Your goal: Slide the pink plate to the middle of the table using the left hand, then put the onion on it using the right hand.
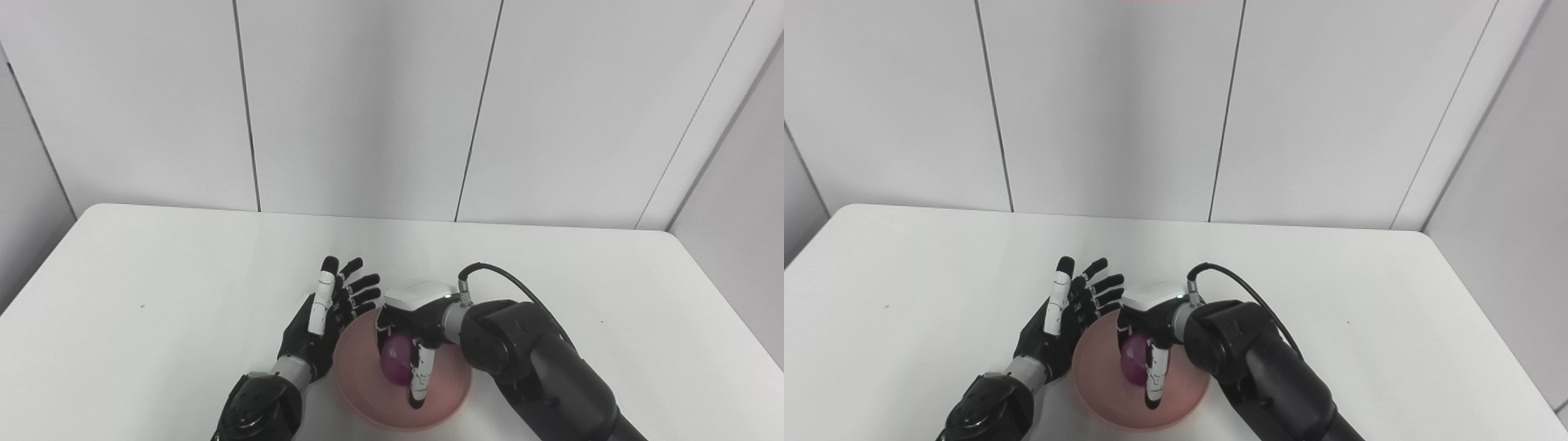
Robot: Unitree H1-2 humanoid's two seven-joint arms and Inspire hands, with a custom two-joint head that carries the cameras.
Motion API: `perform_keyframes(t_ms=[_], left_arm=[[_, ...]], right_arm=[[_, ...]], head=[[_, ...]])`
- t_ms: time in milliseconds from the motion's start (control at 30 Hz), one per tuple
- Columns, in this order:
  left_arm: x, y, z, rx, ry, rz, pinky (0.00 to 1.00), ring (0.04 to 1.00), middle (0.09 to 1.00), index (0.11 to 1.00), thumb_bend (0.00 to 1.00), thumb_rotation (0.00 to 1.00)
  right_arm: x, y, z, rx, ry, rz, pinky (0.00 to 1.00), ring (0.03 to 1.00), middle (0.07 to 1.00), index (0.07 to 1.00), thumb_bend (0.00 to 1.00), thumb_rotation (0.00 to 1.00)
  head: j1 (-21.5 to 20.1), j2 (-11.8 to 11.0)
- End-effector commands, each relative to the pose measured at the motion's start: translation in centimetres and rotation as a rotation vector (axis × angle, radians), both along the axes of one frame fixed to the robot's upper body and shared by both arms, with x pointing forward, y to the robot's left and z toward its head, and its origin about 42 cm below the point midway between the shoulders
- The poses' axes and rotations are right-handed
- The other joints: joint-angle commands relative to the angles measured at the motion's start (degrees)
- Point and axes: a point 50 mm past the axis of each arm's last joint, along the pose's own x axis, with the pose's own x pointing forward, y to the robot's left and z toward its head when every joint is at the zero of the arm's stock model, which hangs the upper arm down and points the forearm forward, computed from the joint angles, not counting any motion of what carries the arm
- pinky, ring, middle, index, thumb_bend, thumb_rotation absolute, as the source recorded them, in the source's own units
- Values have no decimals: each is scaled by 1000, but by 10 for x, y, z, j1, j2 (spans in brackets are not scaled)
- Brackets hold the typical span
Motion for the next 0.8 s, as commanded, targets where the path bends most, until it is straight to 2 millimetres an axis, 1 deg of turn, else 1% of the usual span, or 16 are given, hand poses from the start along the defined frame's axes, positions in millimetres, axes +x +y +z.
perform_keyframes(t_ms=[0, 33, 100, 267, 400, 600, 700, 767], left_arm=[[-10, 2, -22, 24, 101, 1, 851, 827, 827, 900, 864, 983], [-10, 2, -22, 26, 100, 0, 848, 826, 826, 899, 866, 985], [-10, 2, -22, 28, 99, 0, 846, 825, 826, 898, 866, 987], [-10, 2, -22, 26, 98, 2, 843, 825, 825, 899, 859, 990], [-10, 1, -22, 17, 100, 2, 855, 830, 828, 901, 856, 986], [-9, 2, -23, 20, 98, -1, 853, 834, 833, 903, 860, 990], [-9, 2, -22, 21, 99, -1, 850, 833, 833, 902, 859, 993], [-9, 3, -22, 26, 98, 1, 850, 836, 833, 900, 858, 997]], right_arm=[[2, -1, 16, 14, -99, 26, 471, 567, 635, 691, 935, 465], [1, -2, 16, 17, -103, 26, 491, 605, 675, 721, 975, 506], [1, -2, 16, 19, -109, 25, 508, 638, 711, 744, 996, 536], [2, -5, 19, 24, -116, 18, 541, 691, 765, 770, 1000, 571], [2, -6, 22, 37, -115, 12, 568, 719, 780, 775, 1000, 576], [2, -7, 27, 49, -122, 6, 575, 728, 794, 770, 1000, 568], [2, -7, 32, 70, -119, 2, 586, 738, 794, 759, 1000, 545], [2, -7, 37, 77, -119, 5, 590, 741, 797, 760, 1000, 565]], head=[[1, 0], [1, 0], [1, 0], [2, -1], [3, -1], [1, -2], [1, -3], [2, -3]])
